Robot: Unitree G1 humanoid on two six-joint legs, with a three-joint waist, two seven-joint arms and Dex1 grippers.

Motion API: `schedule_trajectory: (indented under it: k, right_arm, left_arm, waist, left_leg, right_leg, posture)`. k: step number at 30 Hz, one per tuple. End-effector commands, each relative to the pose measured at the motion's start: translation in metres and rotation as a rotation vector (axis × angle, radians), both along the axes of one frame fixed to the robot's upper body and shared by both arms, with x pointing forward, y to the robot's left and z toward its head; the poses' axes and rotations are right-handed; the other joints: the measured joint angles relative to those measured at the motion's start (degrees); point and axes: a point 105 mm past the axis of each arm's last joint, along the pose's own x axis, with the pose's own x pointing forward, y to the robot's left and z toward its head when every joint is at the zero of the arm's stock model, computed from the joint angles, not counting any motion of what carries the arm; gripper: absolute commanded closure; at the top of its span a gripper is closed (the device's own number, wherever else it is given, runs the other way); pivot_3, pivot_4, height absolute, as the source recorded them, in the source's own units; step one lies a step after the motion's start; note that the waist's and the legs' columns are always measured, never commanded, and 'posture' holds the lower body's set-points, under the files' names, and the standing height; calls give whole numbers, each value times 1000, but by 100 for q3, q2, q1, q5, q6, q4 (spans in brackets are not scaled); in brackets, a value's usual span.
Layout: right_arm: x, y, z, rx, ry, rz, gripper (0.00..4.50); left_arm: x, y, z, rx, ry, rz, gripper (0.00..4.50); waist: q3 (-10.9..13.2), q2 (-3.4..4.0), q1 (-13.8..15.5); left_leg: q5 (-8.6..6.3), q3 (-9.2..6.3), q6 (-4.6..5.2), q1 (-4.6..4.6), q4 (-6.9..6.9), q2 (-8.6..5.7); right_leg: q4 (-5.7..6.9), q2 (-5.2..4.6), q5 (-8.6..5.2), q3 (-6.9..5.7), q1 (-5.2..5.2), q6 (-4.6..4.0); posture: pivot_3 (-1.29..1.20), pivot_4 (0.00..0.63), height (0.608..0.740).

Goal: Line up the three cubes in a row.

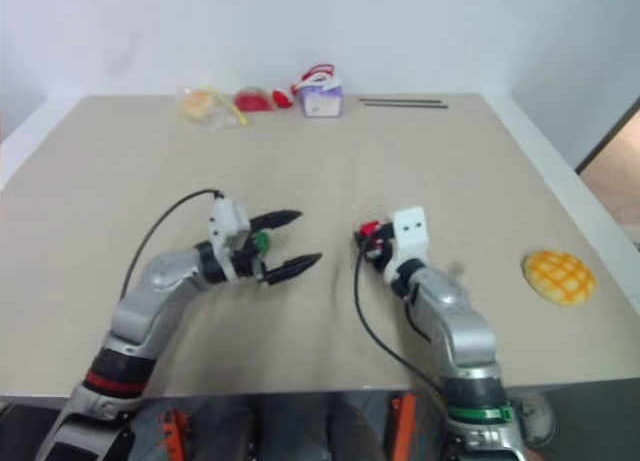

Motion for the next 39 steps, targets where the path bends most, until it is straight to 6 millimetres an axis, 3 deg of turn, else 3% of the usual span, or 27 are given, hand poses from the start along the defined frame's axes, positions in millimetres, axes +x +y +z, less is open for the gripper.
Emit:
schedule_trajectory:
  k: [1, 7, 14, 28, 36, 38, 39]
  right_arm:
    - [-33, 25, 10, -55, -29, 339, 3211]
    - [-67, 29, -7, -230, 23, 712, 3211]
    - [-68, 30, -13, -270, 6, 872, 3211]
    - [-65, 17, -41, -355, 117, 980, 3211]
    - [-61, 17, -42, -383, 93, 973, 3211]
    - [-60, 16, -41, -386, 88, 966, 2176]
    - [-59, 16, -41, -385, 86, 965, 1910]
  left_arm:
    - [-14, 9, 5, 22, -28, -76, 0]
    - [-28, 21, -6, 91, -11, -146, 0]
    - [-47, 27, -13, 142, 11, -211, 0]
    - [-52, 27, -10, 154, 5, -196, 0]
    - [-52, 25, -10, 146, 9, -187, 0]
    - [-52, 25, -10, 145, 11, -184, 0]
    - [-52, 25, -10, 144, 12, -182, 0]
  waist:
    - [1, -2, 0]
    - [7, -11, 2]
    - [14, -24, 5]
    - [16, -28, 7]
    - [16, -28, 7]
    - [16, -28, 7]
    - [16, -28, 7]
  left_leg:
    - [0, 0, 0, 2, -6, 2]
    - [0, -2, 0, 6, -10, 3]
    - [0, -1, 0, 9, -7, 6]
    - [0, -2, -1, 11, -9, 6]
    - [0, -1, -1, 14, -7, 5]
    - [0, -1, -1, 14, -7, 6]
    - [0, -2, -1, 14, -7, 6]
  right_leg:
    - [0, 0, -3, -2, -1, -4]
    - [0, 0, -6, -7, 0, -10]
    - [0, 0, -6, -9, 1, -10]
    - [1, -1, -7, -12, 2, -12]
    - [1, -2, -6, -12, 5, -11]
    - [1, -1, -6, -12, 6, -11]
    - [2, -1, -6, -12, 6, -11]
  posture:
    - [0, 150, 740]
    - [0, 150, 740]
    - [0, 150, 740]
    - [0, 150, 740]
    - [0, 150, 740]
    - [0, 150, 740]
    - [0, 150, 740]
